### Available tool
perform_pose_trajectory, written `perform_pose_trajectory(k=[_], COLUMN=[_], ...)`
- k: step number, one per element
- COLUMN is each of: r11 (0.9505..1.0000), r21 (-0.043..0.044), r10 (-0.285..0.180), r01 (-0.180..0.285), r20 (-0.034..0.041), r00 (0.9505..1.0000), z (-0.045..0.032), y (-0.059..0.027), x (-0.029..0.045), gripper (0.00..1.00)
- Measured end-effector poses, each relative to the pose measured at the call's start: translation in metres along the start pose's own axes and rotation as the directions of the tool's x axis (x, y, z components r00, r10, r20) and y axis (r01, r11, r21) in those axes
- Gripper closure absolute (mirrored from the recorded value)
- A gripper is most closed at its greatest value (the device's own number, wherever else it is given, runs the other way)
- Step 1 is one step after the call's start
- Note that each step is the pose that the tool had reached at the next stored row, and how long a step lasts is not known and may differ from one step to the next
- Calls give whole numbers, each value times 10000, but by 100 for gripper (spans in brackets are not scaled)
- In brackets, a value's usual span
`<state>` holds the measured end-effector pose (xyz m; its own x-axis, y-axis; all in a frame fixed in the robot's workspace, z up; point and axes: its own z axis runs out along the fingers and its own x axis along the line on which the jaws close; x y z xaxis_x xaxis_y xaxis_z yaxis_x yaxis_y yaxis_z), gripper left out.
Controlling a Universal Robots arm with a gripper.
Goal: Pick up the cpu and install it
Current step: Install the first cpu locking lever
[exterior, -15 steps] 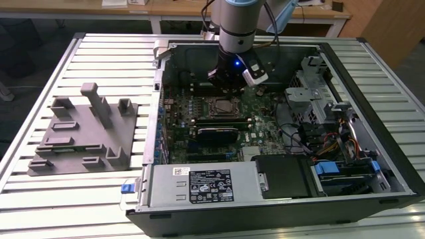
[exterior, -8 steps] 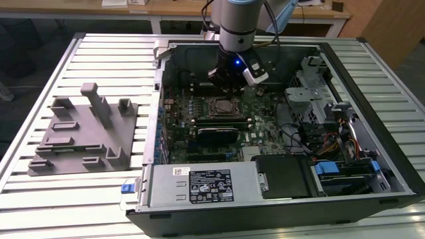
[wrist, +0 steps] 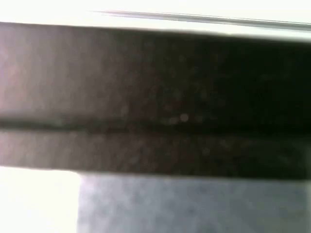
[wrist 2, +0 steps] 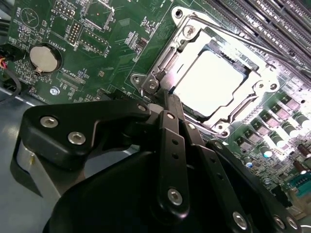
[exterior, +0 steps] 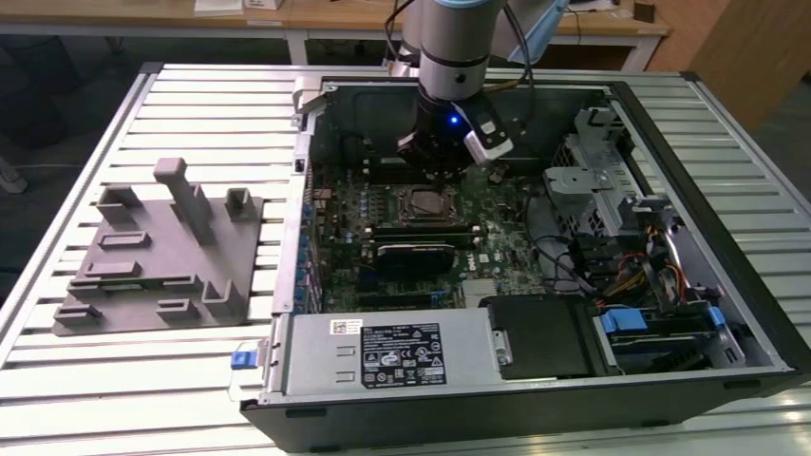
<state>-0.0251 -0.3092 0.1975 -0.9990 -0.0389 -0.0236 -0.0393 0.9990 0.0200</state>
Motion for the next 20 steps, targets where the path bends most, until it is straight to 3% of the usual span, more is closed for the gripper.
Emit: perform_pose_trajectory(k=[6,8,11,15,20], r11=[10000,9998,9991,9979,9970], r21=[-99,-201,-432,-652,-769], r10=[2,3,9,16,20], r01=[-2,-3,-8,-13,-17], r20=[6,9,23,36,35], r00=[10000,10000,10000,10000,10000], z=[16,17,21,25,9], y=[7,7,8,10,8], x=[-2,-2,-3,-4,-3], gripper=[89,89,89,89,89])
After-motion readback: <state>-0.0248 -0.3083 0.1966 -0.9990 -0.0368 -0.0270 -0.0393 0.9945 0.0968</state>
